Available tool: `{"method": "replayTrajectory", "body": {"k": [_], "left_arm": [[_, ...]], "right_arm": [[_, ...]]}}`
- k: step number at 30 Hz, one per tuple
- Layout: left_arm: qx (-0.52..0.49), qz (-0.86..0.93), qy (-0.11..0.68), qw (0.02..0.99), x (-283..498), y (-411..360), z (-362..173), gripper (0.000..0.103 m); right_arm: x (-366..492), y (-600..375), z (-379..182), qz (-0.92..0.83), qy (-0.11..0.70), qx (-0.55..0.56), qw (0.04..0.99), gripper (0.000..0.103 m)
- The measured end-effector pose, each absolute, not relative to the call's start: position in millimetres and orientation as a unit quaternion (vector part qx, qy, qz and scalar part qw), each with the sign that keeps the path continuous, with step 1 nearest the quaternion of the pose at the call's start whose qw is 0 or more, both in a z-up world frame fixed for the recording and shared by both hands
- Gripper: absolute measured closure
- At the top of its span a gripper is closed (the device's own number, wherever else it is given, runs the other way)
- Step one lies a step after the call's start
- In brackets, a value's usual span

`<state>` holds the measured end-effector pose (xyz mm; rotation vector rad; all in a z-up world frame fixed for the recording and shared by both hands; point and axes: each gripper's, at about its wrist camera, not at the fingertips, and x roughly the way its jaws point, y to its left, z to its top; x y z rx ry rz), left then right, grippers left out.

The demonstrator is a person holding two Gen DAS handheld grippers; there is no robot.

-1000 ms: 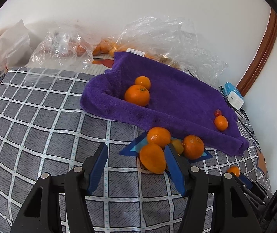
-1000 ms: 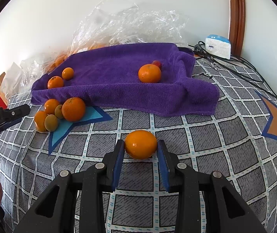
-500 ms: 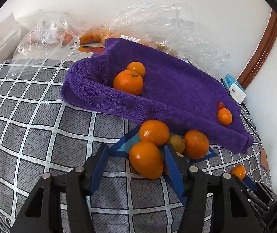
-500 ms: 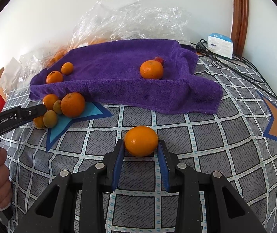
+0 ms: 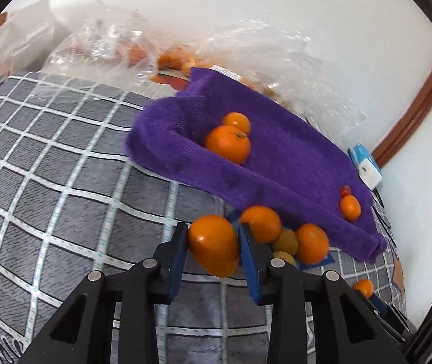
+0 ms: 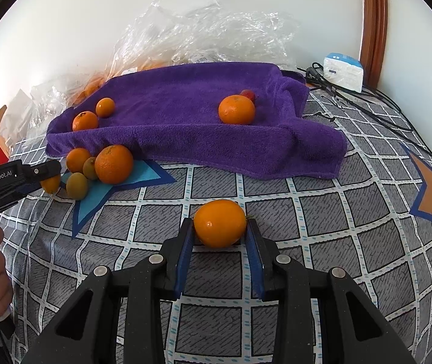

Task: Organize fruits
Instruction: 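Grasp a mandarin on the blue star mat with the left gripper while the right holds its mandarin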

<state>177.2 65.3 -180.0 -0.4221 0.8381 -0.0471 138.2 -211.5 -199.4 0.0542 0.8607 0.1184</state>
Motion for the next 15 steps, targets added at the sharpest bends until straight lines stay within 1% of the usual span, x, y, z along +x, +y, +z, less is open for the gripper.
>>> {"method": "replayTrajectory", "body": {"k": [15], "left_arm": [[-0.208, -0.019, 0.403, 0.891, 178.5, 68.0, -185.2, 0.071]], "right_arm": [[137.3, -213.6, -198.1, 0.056, 0.413, 0.045, 0.908, 0.069]]}}
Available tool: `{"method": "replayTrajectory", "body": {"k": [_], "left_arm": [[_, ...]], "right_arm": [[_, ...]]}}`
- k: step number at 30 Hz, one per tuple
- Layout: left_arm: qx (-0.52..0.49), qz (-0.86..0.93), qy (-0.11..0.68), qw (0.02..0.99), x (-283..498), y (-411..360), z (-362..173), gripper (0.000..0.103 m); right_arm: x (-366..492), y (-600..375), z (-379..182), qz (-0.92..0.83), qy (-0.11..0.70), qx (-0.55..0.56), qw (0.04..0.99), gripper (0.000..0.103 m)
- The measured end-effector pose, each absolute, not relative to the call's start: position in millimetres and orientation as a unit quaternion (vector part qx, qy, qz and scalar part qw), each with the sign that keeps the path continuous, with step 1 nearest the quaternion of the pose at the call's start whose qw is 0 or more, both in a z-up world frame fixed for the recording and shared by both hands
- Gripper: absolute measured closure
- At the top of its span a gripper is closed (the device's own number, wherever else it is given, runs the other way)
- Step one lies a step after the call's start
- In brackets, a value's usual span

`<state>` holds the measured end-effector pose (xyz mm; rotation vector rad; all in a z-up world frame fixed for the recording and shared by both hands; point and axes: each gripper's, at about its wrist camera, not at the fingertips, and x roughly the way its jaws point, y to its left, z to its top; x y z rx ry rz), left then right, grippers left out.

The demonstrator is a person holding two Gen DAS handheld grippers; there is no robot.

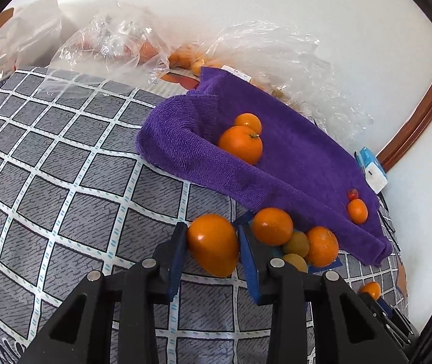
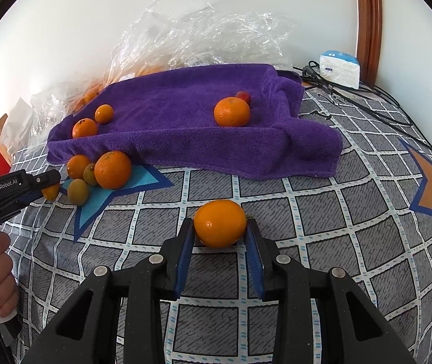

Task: Organize fruits
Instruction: 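Grasp a mandarin on the blue star mat with the left gripper while the right holds its mandarin, then carry both mandarins over the purple towel and lower them onto it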

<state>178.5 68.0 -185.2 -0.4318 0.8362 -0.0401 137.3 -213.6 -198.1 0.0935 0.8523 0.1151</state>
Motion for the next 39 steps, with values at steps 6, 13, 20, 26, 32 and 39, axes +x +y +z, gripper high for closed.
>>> {"method": "replayTrajectory", "body": {"k": [6, 13, 20, 26, 32, 39], "left_arm": [[-0.229, -0.030, 0.398, 0.888, 174.6, 75.3, -186.1, 0.071], [-0.211, -0.015, 0.394, 0.894, 173.5, 70.9, -185.0, 0.071], [-0.186, -0.007, 0.390, 0.902, 172.8, 63.7, -181.5, 0.071], [-0.181, -0.004, 0.376, 0.909, 168.9, 63.7, -174.8, 0.071], [-0.172, -0.007, 0.381, 0.908, 159.5, 64.1, -168.9, 0.071], [-0.153, -0.026, 0.382, 0.911, 159.5, 69.5, -135.6, 0.071]], "right_arm": [[137.0, -216.1, -197.6, 0.055, 0.408, 0.055, 0.910, 0.069], [135.9, -221.0, -196.5, 0.054, 0.403, 0.071, 0.911, 0.069], [136.8, -217.3, -197.2, 0.058, 0.406, 0.064, 0.910, 0.069], [134.1, -218.6, -194.9, 0.064, 0.396, 0.068, 0.914, 0.069], [134.3, -215.5, -192.1, 0.038, 0.405, 0.055, 0.912, 0.069], [141.0, -215.4, -158.4, 0.033, 0.387, 0.059, 0.919, 0.069]]}}
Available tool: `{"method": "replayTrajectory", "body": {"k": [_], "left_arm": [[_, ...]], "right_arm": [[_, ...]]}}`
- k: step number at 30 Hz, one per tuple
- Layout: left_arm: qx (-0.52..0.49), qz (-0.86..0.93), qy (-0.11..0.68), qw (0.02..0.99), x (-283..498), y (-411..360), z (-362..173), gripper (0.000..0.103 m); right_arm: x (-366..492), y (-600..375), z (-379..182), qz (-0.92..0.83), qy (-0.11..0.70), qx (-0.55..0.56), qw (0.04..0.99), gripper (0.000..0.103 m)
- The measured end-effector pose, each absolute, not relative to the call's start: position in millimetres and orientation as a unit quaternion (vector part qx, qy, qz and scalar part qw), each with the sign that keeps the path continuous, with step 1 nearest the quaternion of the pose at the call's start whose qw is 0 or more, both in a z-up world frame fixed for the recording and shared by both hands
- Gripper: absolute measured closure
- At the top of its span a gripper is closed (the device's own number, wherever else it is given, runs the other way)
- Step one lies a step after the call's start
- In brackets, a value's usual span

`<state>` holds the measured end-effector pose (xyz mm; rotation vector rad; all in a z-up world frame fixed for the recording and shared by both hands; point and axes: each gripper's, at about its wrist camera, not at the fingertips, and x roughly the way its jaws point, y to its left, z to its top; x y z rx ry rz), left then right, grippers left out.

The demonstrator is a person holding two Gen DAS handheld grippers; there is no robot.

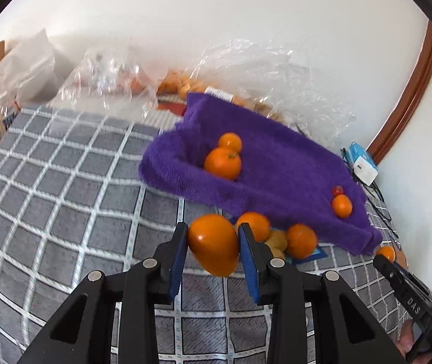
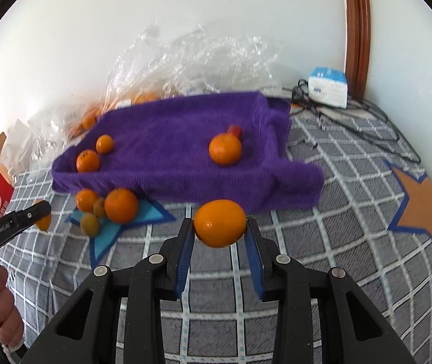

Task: Organize fruits
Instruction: 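Carry both mandarins over the purple towel and lower them onto it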

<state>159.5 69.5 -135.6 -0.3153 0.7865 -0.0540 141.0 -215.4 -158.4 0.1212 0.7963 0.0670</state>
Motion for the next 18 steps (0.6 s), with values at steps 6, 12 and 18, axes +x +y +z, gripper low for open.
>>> {"method": "replayTrajectory", "body": {"k": [6, 12, 18], "left_arm": [[-0.144, -0.020, 0.363, 0.920, 180.4, 78.8, -86.0, 0.071], [-0.134, -0.020, 0.337, 0.932, 209.5, 75.7, -44.7, 0.071], [-0.120, -0.025, 0.336, 0.934, 247.3, 63.9, -34.8, 0.071]], "right_arm": [[166.0, -218.2, -122.1, 0.019, 0.370, 0.063, 0.927, 0.069], [195.0, -220.6, -88.8, 0.019, 0.342, 0.062, 0.937, 0.069], [232.8, -220.7, -76.3, 0.014, 0.330, 0.062, 0.942, 0.069]]}}
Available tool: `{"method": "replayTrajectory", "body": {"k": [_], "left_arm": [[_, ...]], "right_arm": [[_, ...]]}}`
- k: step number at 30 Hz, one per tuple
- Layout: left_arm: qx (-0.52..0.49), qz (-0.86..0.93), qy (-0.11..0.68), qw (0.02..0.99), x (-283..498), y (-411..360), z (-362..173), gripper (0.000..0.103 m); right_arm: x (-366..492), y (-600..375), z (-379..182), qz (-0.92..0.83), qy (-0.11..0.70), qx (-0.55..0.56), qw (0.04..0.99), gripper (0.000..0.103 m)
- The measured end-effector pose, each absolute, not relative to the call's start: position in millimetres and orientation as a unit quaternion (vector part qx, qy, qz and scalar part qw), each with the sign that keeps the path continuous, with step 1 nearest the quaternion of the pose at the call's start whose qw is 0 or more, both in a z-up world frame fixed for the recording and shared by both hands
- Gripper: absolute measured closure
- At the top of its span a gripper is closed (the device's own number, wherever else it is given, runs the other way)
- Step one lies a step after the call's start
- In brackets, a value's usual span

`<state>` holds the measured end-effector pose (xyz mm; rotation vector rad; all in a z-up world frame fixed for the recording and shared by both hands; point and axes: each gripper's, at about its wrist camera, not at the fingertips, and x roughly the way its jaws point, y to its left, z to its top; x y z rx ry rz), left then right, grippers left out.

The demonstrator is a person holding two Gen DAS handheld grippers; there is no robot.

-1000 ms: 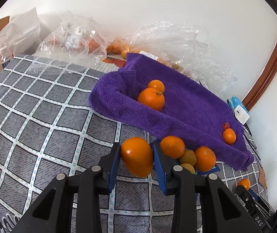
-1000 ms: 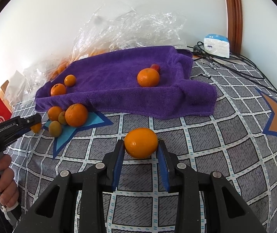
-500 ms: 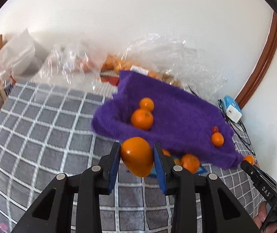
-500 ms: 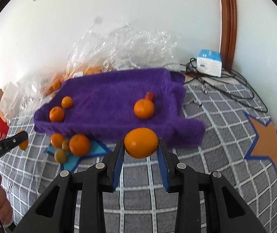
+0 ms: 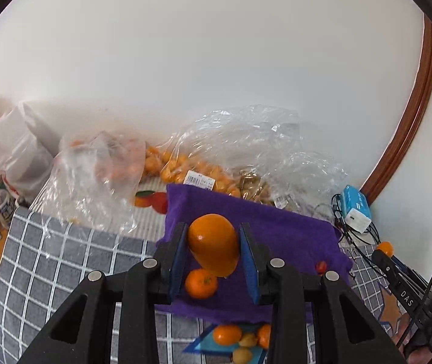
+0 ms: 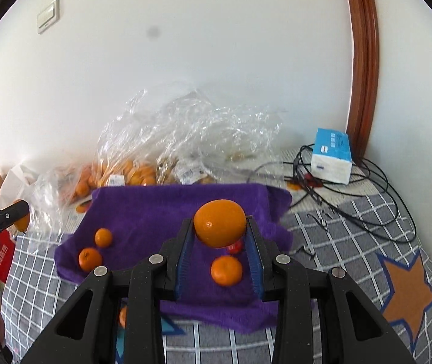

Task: Organize fruits
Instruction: 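Carry both mandarins over the purple towel and lower them onto it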

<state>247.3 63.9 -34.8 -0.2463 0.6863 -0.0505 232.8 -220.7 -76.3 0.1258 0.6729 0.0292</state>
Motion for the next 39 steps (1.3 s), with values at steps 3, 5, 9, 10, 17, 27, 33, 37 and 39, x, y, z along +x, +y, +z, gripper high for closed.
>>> {"method": "replayTrajectory", "body": {"k": [3, 5, 9, 10, 17, 27, 33, 37, 39], "left_arm": [[-0.119, -0.018, 0.335, 0.934, 267.1, 59.3, -38.1, 0.071], [-0.127, -0.020, 0.341, 0.931, 281.2, 58.1, -42.9, 0.071], [-0.132, -0.016, 0.356, 0.925, 308.0, 53.8, -56.4, 0.071], [-0.126, -0.013, 0.359, 0.925, 313.5, 51.8, -61.2, 0.071], [-0.088, -0.010, 0.378, 0.922, 329.5, 43.7, -100.6, 0.071], [-0.083, -0.027, 0.406, 0.910, 341.8, 44.9, -129.5, 0.071], [-0.047, -0.034, 0.428, 0.902, 345.1, 34.1, -142.1, 0.071], [-0.053, -0.033, 0.430, 0.901, 345.7, 36.0, -146.3, 0.071], [-0.056, -0.034, 0.432, 0.900, 345.9, 37.3, -146.8, 0.071]], "right_arm": [[252.8, -223.3, -80.2, 0.020, 0.327, 0.078, 0.942, 0.069], [265.8, -223.5, -85.0, 0.023, 0.332, 0.084, 0.939, 0.069], [291.0, -223.0, -92.7, 0.014, 0.335, 0.083, 0.939, 0.069], [294.4, -224.2, -94.4, 0.014, 0.334, 0.085, 0.939, 0.069], [314.3, -237.4, -125.1, 0.001, 0.348, 0.099, 0.932, 0.069], [326.1, -231.5, -155.6, 0.001, 0.374, 0.082, 0.924, 0.069], [334.1, -218.3, -169.9, 0.003, 0.396, 0.055, 0.917, 0.069], [337.1, -213.5, -176.7, 0.003, 0.407, 0.046, 0.912, 0.069], [338.5, -212.2, -179.4, 0.003, 0.412, 0.043, 0.910, 0.069]]}}
